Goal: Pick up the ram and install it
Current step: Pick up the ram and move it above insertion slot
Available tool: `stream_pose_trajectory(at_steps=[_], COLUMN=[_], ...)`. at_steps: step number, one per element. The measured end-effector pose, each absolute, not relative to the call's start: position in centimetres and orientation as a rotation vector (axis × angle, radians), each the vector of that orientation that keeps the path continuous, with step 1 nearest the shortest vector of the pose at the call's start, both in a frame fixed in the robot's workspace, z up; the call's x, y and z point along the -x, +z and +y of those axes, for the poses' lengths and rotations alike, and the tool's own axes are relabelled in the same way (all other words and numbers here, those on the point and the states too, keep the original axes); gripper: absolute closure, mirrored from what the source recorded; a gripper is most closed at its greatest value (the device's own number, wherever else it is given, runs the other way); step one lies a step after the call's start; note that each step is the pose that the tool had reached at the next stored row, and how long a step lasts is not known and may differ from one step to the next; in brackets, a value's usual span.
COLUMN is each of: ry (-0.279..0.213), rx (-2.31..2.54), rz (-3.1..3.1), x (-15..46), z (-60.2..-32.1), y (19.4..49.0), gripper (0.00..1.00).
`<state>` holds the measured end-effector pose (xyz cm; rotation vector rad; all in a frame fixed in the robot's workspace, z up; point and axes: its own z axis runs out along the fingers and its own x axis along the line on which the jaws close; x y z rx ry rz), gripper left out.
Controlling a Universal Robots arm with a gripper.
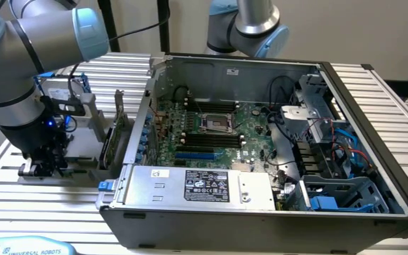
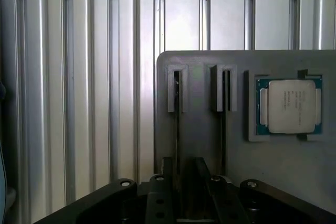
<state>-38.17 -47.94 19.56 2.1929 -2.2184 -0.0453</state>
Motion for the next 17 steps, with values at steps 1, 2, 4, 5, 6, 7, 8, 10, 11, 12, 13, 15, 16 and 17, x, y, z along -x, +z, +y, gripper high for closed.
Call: stream_pose_trajectory(at_steps=[1,2,4,5,6,7,8,10,11,12,13,15,16,17], ry=[-0.045,-0.045,-0.045,-0.045,-0.045,-0.045,-0.045,-0.045,-0.045,-0.045,-0.045,-0.045,-0.045,-0.045], rx=[-2.193,-2.194,-2.195,-2.195,-2.196,-2.196,-2.197,-2.199,-2.199,-2.2,-2.2,-2.2,-2.2,-2.2], rz=[-2.218,-2.218,-2.217,-2.216,-2.216,-2.215,-2.214,-2.212,-2.212,-2.211,-2.211,-2.211,-2.211,-2.211], x=[38.2,38.22,38.24,38.25,38.26,38.26,38.27,38.28,38.28,38.28,38.28,38.28,38.28,38.28], z=[-47.92,-47.9,-47.86,-47.85,-47.83,-47.81,-47.8,-47.8,-47.79,-47.79,-47.79,-47.79,-47.79,-47.79], y=[19.55,19.52,19.49,19.47,19.45,19.43,19.42,19.41,19.4,19.4,19.39,19.39,19.39,19.39], gripper=[0.69,0.69,0.69,0.69,0.69,0.69,0.69,0.72,0.72,0.79,0.79,0.79,0.81,0.86])
